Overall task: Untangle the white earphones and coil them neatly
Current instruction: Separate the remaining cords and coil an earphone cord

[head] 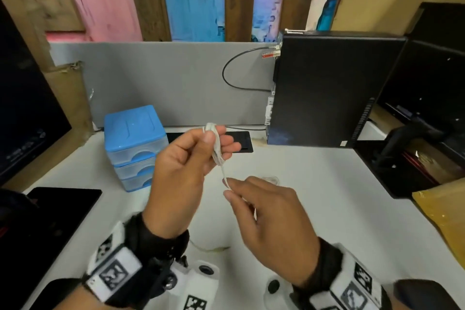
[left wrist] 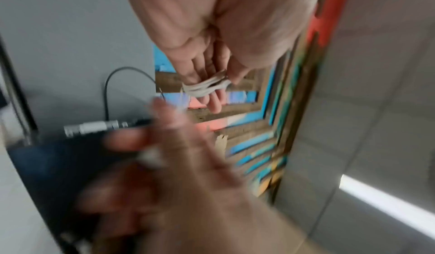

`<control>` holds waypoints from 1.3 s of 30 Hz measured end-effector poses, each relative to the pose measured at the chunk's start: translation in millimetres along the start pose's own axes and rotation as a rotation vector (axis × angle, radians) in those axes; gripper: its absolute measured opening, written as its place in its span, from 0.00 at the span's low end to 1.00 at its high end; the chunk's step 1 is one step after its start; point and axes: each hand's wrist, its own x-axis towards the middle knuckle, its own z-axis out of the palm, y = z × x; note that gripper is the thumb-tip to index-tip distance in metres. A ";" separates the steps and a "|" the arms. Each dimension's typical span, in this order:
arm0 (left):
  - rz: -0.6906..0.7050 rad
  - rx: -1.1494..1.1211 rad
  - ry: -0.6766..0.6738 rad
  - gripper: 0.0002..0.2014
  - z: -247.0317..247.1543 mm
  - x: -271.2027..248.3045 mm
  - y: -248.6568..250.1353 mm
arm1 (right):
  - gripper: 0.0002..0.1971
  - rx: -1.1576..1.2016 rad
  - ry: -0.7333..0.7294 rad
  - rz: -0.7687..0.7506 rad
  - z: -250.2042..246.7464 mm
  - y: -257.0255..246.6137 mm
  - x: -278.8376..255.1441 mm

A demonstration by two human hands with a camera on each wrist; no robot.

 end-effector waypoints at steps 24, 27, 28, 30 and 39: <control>-0.559 -0.242 0.317 0.25 10.5 -6.7 -40.1 | 0.10 0.560 -0.004 0.517 -5.1 1.1 7.8; -0.572 -0.274 0.349 0.25 15.5 -10.7 -39.8 | 0.10 0.530 -0.049 0.542 6.3 4.4 2.2; -0.570 -0.275 0.354 0.25 16.7 -12.5 -39.9 | 0.10 0.533 -0.039 0.555 8.3 5.2 2.0; -0.555 -0.283 0.351 0.26 17.8 -14.0 -41.9 | 0.10 0.540 -0.013 0.592 9.6 8.0 4.1; -0.507 -0.272 0.309 0.28 15.8 -13.3 -39.8 | 0.05 0.710 -0.057 0.497 6.8 19.2 7.3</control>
